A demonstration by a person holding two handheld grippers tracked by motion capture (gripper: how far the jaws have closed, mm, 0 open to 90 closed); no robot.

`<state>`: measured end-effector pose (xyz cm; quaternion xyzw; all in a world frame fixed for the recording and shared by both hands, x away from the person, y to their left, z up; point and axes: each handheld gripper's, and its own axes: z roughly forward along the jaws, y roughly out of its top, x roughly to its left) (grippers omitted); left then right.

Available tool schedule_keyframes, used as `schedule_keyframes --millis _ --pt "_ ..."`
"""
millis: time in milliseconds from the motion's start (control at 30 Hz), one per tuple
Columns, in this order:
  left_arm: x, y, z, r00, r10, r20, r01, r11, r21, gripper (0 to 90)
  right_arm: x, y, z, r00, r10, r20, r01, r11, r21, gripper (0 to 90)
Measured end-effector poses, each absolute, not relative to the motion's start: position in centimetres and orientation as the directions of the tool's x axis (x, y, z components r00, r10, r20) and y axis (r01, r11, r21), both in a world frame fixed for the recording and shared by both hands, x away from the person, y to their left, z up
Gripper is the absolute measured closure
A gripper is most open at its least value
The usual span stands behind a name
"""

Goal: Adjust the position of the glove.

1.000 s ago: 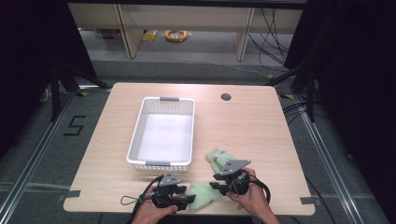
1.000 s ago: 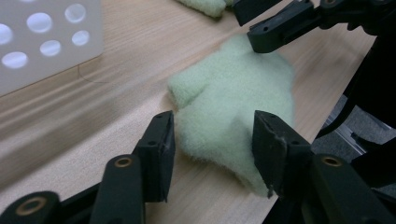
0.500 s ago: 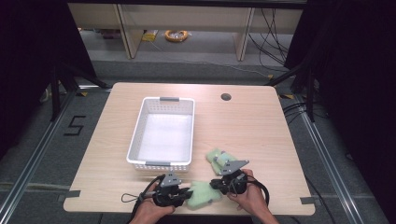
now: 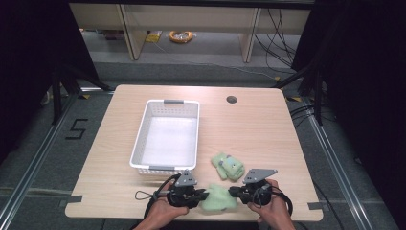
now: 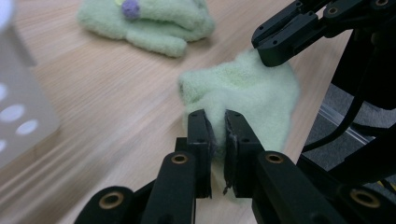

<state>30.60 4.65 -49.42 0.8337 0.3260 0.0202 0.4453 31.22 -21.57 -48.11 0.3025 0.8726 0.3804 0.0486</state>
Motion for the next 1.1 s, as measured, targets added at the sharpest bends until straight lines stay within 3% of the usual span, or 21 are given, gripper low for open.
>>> schedule_keyframes --millis 533,633,833,1000,1100 --pt "31.2 4.5 -50.7 0.775 0.586 -0.234 0.533 -0.408 0.741 74.1 31.6 -21.7 -49.5 -0.8 0.588 0.124 0.51 0.555 0.657 79.9" --pt "31.1 4.7 -50.5 0.778 0.591 -0.211 0.524 -0.428 0.736 62.9 31.6 -21.7 -49.6 -0.797 0.59 0.132 0.517 0.552 0.655 72.3" --pt "30.6 5.5 -49.3 0.759 0.611 -0.226 0.528 -0.375 0.762 50.7 31.8 -22.0 -48.5 -0.786 0.608 0.111 0.495 0.512 0.702 55.7" --pt "29.9 5.9 -48.6 0.758 0.606 -0.241 0.532 -0.362 0.765 45.0 32.8 -22.5 -47.3 -0.749 0.659 0.064 0.481 0.475 0.737 50.4" --pt "29.6 6.1 -48.7 0.751 0.606 -0.261 0.551 -0.359 0.753 40.1 34.0 -22.4 -46.8 -0.747 0.665 0.019 0.474 0.512 0.717 49.7"
